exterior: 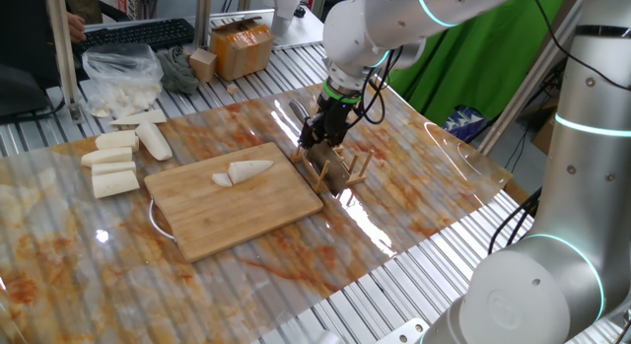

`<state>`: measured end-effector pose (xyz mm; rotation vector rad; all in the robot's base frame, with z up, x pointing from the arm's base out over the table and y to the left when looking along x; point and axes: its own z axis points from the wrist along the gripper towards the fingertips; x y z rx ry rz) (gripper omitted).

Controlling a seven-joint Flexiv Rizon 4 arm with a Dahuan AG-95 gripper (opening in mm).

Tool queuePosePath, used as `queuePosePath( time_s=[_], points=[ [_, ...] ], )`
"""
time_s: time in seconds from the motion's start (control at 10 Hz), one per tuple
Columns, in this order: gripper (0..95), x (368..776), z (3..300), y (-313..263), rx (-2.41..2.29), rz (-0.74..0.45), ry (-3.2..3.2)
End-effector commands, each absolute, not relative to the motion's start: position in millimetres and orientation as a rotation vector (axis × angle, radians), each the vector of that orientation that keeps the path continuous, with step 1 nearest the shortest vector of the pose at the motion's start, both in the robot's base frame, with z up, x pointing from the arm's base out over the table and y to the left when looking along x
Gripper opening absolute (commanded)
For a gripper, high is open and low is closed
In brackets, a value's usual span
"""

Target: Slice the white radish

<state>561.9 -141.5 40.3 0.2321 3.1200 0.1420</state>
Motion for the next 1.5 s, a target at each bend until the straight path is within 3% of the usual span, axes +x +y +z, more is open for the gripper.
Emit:
queuePosePath(
  time_s=[0.1,1.5],
  points=[
    [57.0,561.6,41.2,-141.1,0.243,0.132,3.135],
    [57.0,561.6,41.2,-141.1,0.314,0.115,3.192]
  ],
)
